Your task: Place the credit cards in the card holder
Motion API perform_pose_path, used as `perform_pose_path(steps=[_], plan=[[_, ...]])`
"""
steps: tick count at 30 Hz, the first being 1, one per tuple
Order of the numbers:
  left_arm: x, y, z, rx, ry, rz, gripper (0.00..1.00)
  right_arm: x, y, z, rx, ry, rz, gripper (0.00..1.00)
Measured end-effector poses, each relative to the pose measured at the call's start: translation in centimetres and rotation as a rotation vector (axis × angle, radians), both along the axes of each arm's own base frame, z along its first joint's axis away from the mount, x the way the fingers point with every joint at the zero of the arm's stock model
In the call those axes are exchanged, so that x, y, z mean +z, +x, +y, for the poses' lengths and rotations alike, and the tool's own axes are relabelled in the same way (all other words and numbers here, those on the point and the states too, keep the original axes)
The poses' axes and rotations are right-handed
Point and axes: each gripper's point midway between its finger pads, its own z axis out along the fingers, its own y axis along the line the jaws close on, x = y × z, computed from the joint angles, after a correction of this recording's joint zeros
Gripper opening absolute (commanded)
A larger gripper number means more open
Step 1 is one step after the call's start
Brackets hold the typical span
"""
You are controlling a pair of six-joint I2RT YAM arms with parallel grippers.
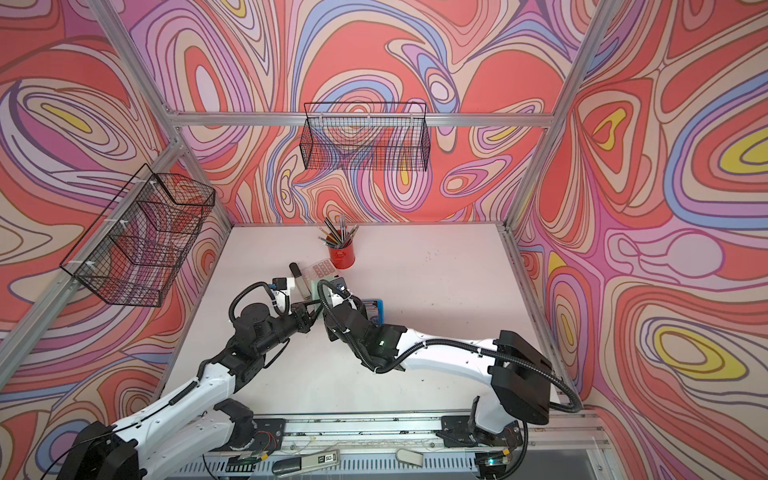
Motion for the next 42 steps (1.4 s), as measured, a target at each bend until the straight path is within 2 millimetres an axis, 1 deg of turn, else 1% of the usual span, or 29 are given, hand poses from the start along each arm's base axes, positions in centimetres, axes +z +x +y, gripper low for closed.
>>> perform_pose_path(steps=[4, 6, 13, 19, 24, 31, 35, 42], plan=[[0.2, -0.2, -0.4, -0.026, -0.008, -0.006, 0.0, 0.7, 0.4, 0.7, -0.005, 0.003, -0.004, 0.53], [0.2, -0.2, -0.6, -0.036, -0.012, -0.008, 0.0, 0.9, 0.6, 0.5, -0.021, -0.004, -0.009, 0.51], [0.3, -0.3, -1.2, -0.073, -0.024, -0.015, 0.0, 1.3, 1.5, -0.7, -0.096, -0.033, -0.02, 0.49], [0.6, -0.6, -1.7, -0.106, -0.035, -0.027, 0.0, 1.0, 2.5, -1.4, -0.138, -0.056, -0.008, 0.5], [0.0, -0.4, -1.8, -0.112, -0.032, -0.011, 0.0, 0.5, 2.9, -1.3, -0.148, -0.084, 0.005, 0.5], [-0.5, 0.1, -1.3, -0.076, -0.022, 0.008, 0.0, -0.2, 3.6, -0.7, -0.163, -0.108, 0.02, 0.49], [-0.6, 0.0, -0.9, -0.057, -0.012, 0.015, 0.0, -0.5, 3.5, -0.6, -0.163, -0.102, 0.029, 0.45], [0.2, -0.2, 0.4, 0.009, 0.004, -0.01, 0.0, -0.1, 3.3, 0.3, -0.142, -0.051, 0.04, 0.43]])
